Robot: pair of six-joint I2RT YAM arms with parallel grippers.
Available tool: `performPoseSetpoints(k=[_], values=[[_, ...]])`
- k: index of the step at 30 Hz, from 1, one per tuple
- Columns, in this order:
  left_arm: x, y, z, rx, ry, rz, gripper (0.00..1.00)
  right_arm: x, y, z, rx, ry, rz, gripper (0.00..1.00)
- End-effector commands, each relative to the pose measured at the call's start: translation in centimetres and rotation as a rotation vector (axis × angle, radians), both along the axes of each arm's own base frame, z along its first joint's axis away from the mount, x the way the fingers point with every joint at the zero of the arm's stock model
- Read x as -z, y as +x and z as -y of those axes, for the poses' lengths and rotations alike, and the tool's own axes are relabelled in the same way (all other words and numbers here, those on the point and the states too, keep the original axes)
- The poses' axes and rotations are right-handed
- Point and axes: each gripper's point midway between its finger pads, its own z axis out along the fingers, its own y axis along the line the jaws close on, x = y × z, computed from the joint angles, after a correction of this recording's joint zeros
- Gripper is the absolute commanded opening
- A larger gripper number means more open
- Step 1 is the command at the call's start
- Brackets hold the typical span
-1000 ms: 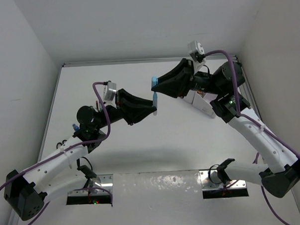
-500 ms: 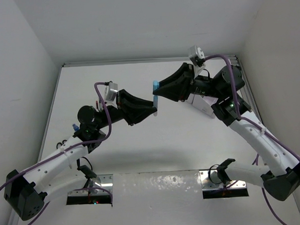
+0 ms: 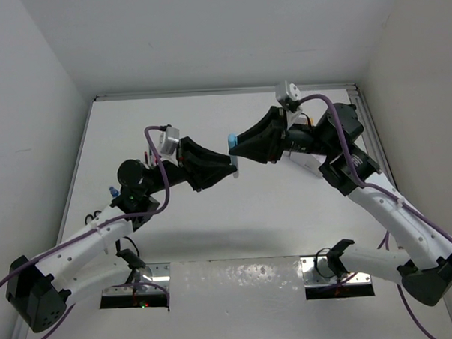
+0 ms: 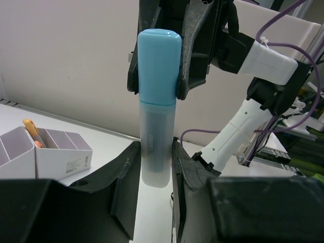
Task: Sort the stationery into containers
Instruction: Close the pen cap on the pen.
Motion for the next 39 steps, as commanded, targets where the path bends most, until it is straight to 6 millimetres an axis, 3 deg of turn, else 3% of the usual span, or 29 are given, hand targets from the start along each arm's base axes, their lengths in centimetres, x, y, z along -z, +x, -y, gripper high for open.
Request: performPoseSetpoints(k=[1,3,9,14,30,34,37,39], values=[[-4.8,-1.6,-1.2,0.013,-0.13,0.168,0.0,4.6,-0.3,-0.6,-0.006,-0.117,-0.053,0.0],[-5.6,-2.6,-1.5,0.044,-0.152,0.215,0.0,7.2,-0.4,-0.8,0.007,-0.169,-0.077,0.0],[-9.3,-3.7,-2.6,0.052,-0.23,0.3,0.0,11.8,-1.6,-0.3,0.022,-0.216,-0.138,0.0],[-9.4,-4.7,-2.7,0.095,-0.219,0.338,0.0,14.3,-2.0,0.2,0.045,-0.209,-0.172,0.0],[-8.8,-4.7,-2.7,0.082,-0.189,0.346,0.0,17.6,-2.6,0.5,0.077,-0.248,-0.226,0.0],[-7.9,-4.6,-2.4,0.091,-0.157,0.337,0.0,16.2,-2.1,0.5,0.107,-0.203,-0.212,0.01],[-6.9,-4.4,-2.0,0.099,-0.123,0.324,0.0,14.3,-1.9,0.2,0.104,-0.172,-0.189,0.28],[-6.5,-4.3,-1.9,0.1,-0.11,0.328,0.0,13.6,-1.9,-0.2,0.092,-0.167,-0.18,0.37]])
